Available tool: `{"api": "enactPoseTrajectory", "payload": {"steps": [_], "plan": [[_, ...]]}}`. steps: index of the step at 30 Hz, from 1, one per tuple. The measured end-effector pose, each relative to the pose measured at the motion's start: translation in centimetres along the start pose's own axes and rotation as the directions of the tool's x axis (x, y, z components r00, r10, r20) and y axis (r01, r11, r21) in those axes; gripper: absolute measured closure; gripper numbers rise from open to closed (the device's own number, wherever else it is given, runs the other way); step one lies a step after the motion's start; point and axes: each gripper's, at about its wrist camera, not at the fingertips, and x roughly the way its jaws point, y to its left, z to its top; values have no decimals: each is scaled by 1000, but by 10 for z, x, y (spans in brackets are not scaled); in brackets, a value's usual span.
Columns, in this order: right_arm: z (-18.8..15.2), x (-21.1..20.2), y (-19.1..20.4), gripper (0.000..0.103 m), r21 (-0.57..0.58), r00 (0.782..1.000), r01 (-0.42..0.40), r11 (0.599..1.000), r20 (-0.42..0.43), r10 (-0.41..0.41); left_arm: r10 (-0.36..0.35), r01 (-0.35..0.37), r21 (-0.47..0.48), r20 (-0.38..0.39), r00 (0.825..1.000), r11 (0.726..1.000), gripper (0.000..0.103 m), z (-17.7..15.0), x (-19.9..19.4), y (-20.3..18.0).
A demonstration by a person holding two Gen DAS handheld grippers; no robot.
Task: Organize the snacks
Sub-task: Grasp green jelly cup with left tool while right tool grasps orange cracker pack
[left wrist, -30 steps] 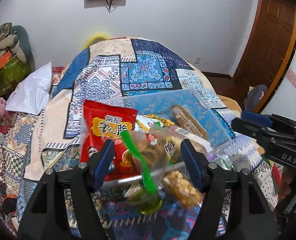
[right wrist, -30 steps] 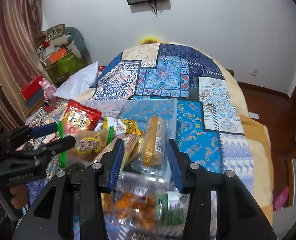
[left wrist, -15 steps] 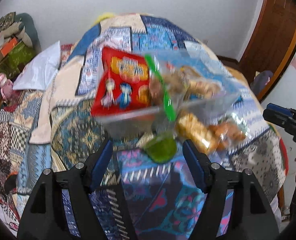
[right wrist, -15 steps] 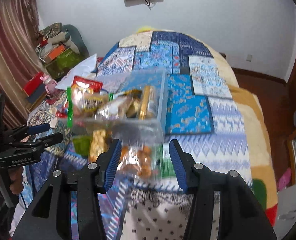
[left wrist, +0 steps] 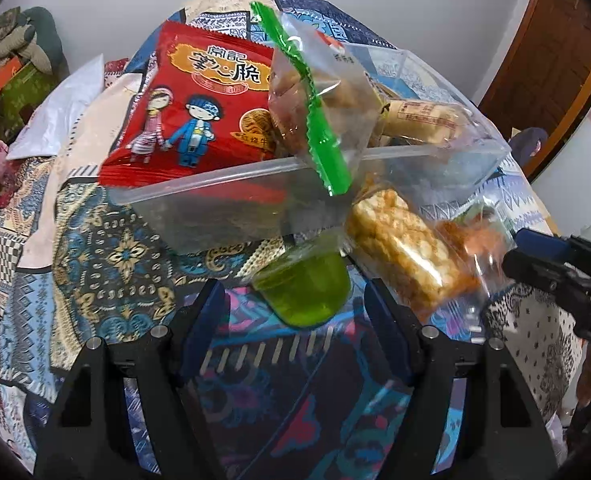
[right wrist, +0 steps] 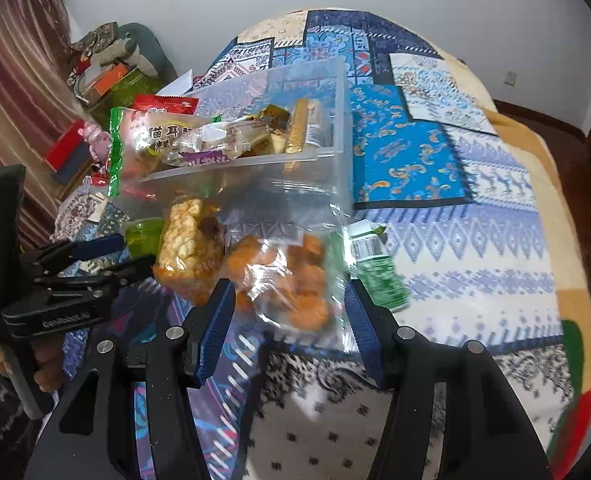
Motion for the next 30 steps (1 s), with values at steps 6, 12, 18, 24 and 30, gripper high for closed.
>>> {"api": "enactPoseTrajectory", "payload": {"steps": [6, 12, 18, 24, 30], "plan": [[3, 12, 7, 38, 4, 1000, -30, 1000, 2, 30, -22, 22, -39, -13, 1000, 999, 31, 6, 15, 5], [-3, 23, 20, 29, -52, 1000, -14, 999, -12, 14, 10, -10, -15, 10, 1000, 1000, 39, 4, 23, 6], [-1, 31, 26, 23, -79, 1000, -1, 997, -17, 0, 4, -4, 6, 25, 1000, 1000, 45, -5, 16, 1], [0, 39, 29, 21, -93, 1000, 0, 996, -30, -3, -1, 1, 10, 27, 1000, 1000, 46, -18, 4, 4], [-6, 42, 34, 26, -130, 999, 32, 991, -32, -37, 8, -8, 20, 38, 999, 1000, 46, -31, -15, 3]]}}
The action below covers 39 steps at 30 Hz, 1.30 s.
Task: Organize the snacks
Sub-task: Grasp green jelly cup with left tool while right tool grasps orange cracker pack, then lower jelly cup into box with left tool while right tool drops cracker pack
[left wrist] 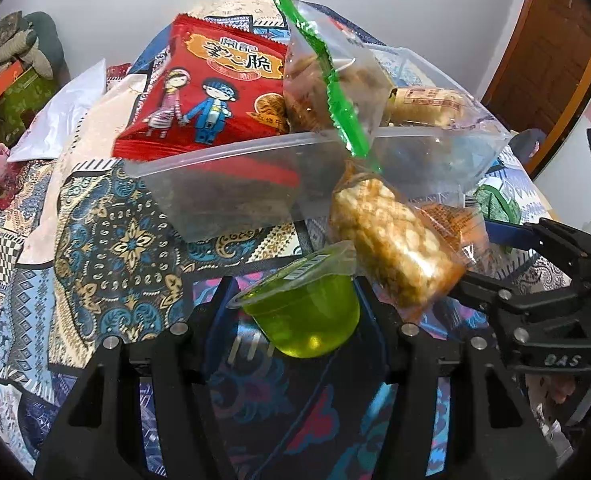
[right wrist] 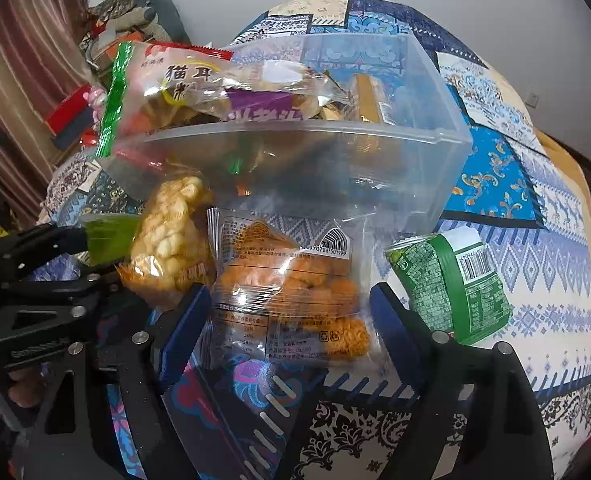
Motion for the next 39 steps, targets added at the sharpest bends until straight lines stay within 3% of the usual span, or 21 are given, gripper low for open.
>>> {"api": "enactPoseTrajectory", "payload": {"steps": [6, 19, 27, 39], "plan": [[-2, -4, 1, 38, -11, 1000, 7, 1000, 7, -7, -7, 7, -5, 22, 1000, 1000, 46, -4, -21, 3], [-10, -29, 3, 46, -1, 1000, -13, 1000, 20, 13, -7, 8, -14, 85, 996, 1000, 46, 6, -60, 0], [-5, -66, 2, 47, 16, 995, -18, 1000, 95, 17, -7, 9, -12, 135, 991, 1000, 46, 22, -79, -3], [38, -105, 7, 47, -5, 971, -24, 1000, 239, 25, 2, -2, -1, 219, 976, 1000, 46, 65, -101, 1]]}}
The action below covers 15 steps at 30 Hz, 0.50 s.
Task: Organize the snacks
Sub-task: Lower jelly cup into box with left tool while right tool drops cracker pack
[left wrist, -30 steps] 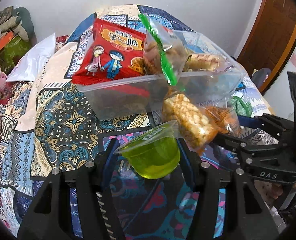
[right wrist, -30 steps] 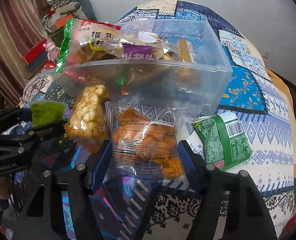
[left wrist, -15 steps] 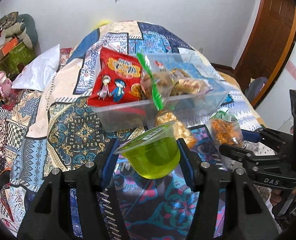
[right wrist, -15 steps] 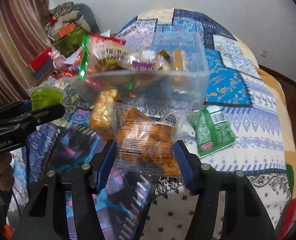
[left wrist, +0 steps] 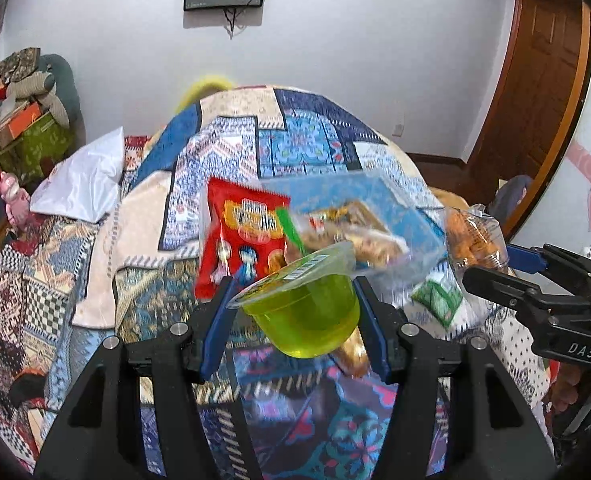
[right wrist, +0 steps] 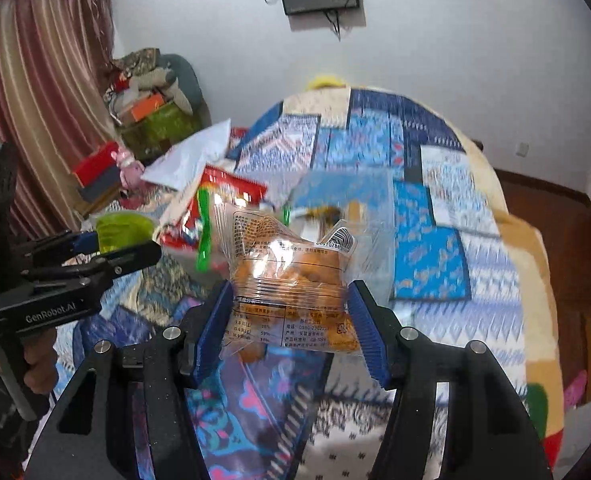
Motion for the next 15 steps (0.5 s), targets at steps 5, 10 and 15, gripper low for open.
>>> {"api": "enactPoseTrajectory", "payload": {"steps": [5, 10, 15], "plan": [[19, 10, 2, 47, -6, 1000, -3, 1000, 23, 3, 8, -8, -6, 26, 1000, 1000, 46, 21, 7, 6], [36, 26, 1, 48, -2, 999, -3, 1000, 35, 3, 7, -6, -23, 31, 1000, 1000, 46, 39, 24, 16], [48, 44, -1, 48, 2, 999, -4, 1000, 34, 4, 19, -19, -33, 12, 1000, 999, 46, 51, 49, 22]]}}
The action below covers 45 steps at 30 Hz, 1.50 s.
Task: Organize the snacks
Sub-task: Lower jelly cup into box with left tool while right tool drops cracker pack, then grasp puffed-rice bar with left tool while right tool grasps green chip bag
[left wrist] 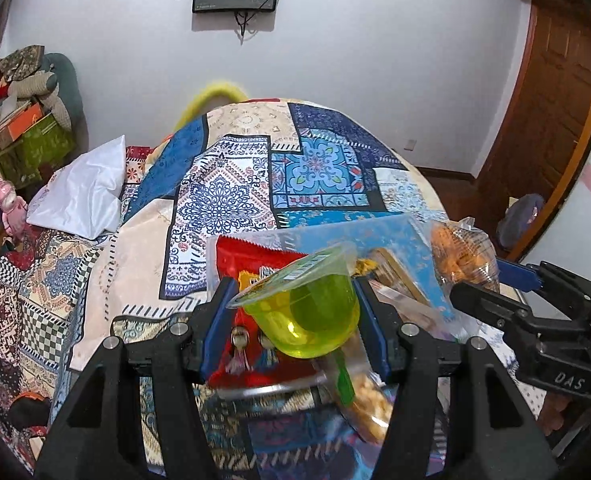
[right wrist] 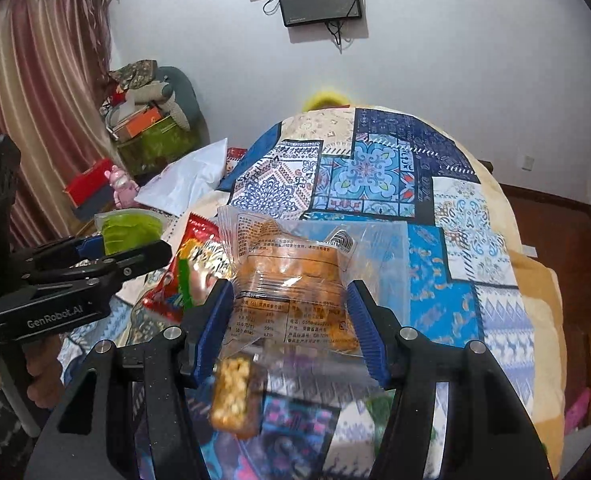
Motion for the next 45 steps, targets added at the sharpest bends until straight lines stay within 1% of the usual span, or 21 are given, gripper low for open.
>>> {"api": "enactPoseTrajectory", "payload": {"steps": [6, 7, 8, 9, 11, 15, 17, 18, 21, 23, 27, 31, 34, 39, 45], "plan": [[7, 27, -4, 48, 8, 1000, 4, 1000, -23, -4, 29, -30, -8, -28, 999, 1000, 46, 6, 32, 6], [7, 31, -4, 66, 8, 1000, 2, 1000, -26, -2, 25, -26, -15, -37, 999, 1000, 46, 7, 38, 8], [7, 35, -5, 77, 9, 999, -2, 1000, -33, 2, 22, -23, -23, -46, 999, 999, 46, 7, 43, 10], [8, 40, -6, 86, 13, 999, -7, 1000, -54, 8, 23, -24, -27, -56, 998, 999, 46, 7, 48, 11], [7, 49, -10, 86, 40, 997, -31, 999, -76, 34, 28, -30, -28, -71, 997, 999, 45, 6, 58, 11], [1, 63, -15, 86, 50, 992, -35, 998, -117, 41, 28, -30, -20, -66, 997, 999, 45, 5, 64, 9], [-3, 64, -16, 86, 48, 991, -34, 998, -125, 40, 24, -24, -8, -54, 998, 1000, 45, 7, 61, 6], [-5, 64, -16, 86, 45, 991, -31, 998, -128, 37, 16, -16, 4, -61, 998, 1000, 45, 7, 61, 3], [-7, 58, -18, 86, 50, 991, -35, 998, -129, 41, 30, -29, 32, -50, 998, 999, 43, 9, 55, -5], [-6, 52, -19, 84, 53, 991, -36, 998, -123, 42, 37, -35, 52, -39, 999, 998, 38, 10, 49, -10], [-6, 33, -21, 67, 41, 995, -16, 999, -100, 20, 43, -42, 72, -12, 999, 996, 36, 9, 28, -18], [-9, 7, -21, 52, 15, 997, 27, 1000, -73, -26, 34, -33, 65, -6, 999, 997, 30, 5, 7, -21], [-13, -12, -25, 44, 11, 997, 52, 999, -54, -51, 26, -26, 60, -7, 1000, 998, 25, -2, -5, -22], [-22, -34, -35, 42, 13, 994, 94, 996, -57, -93, 33, -31, 54, -35, 999, 998, 24, -19, -18, -25], [-42, -48, -47, 41, 45, 991, 109, 993, -88, -105, 36, -32, 48, -87, 996, 998, 24, -46, -22, -30]]}}
